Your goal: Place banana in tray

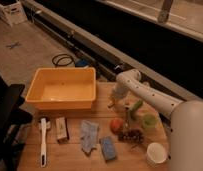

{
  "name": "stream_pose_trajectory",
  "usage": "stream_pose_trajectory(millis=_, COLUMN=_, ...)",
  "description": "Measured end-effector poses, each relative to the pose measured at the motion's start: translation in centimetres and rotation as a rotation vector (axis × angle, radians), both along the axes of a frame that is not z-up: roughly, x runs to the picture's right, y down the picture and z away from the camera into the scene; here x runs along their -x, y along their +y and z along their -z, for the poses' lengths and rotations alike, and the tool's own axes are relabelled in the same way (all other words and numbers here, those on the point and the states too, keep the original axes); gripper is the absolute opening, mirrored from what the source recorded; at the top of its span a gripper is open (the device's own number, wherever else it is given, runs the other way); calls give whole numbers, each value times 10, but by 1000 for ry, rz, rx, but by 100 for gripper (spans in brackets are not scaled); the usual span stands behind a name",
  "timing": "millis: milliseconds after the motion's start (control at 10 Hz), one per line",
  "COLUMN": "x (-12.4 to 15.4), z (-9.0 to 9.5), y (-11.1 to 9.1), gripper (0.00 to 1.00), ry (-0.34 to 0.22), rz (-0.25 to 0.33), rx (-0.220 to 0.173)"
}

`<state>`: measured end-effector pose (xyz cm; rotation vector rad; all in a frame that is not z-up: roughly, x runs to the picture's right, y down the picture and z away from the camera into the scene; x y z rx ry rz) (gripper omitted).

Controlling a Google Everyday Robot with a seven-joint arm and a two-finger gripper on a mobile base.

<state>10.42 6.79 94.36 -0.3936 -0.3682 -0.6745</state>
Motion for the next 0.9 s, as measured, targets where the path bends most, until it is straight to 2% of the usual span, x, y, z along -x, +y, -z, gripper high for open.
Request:
stream_pose_trajectory(millis=100, x=0, z=8, y=-11, gripper=0, ry=43, rz=-50, rx=-12)
stream_pose_trajectory(millis=300, x=-13, z=25, y=-37, gripper=0, ry=98, rz=-136, rx=-72)
stream_pose_trajectory(millis=500, x=-23, z=45, y=-75, gripper=0, ry=139, rz=-220, rx=-167)
stream_pose_trajectory(millis=600, x=-26, z=51, y=-89, gripper=0, ry=140, rz=-243, rx=-204)
stream_pose_trajectory(millis=700, x=-25, z=59, y=-109, gripper=0, ry=117, rz=-276, rx=-258)
stream_pose_trajectory(millis=800, x=-22, z=63, y=-124, gripper=0, ry=83, rz=-298, rx=-300)
stream_pose_trajectory(millis=900, x=-11, z=67, y=-134, gripper=0, ry=39, rz=-304, rx=-322)
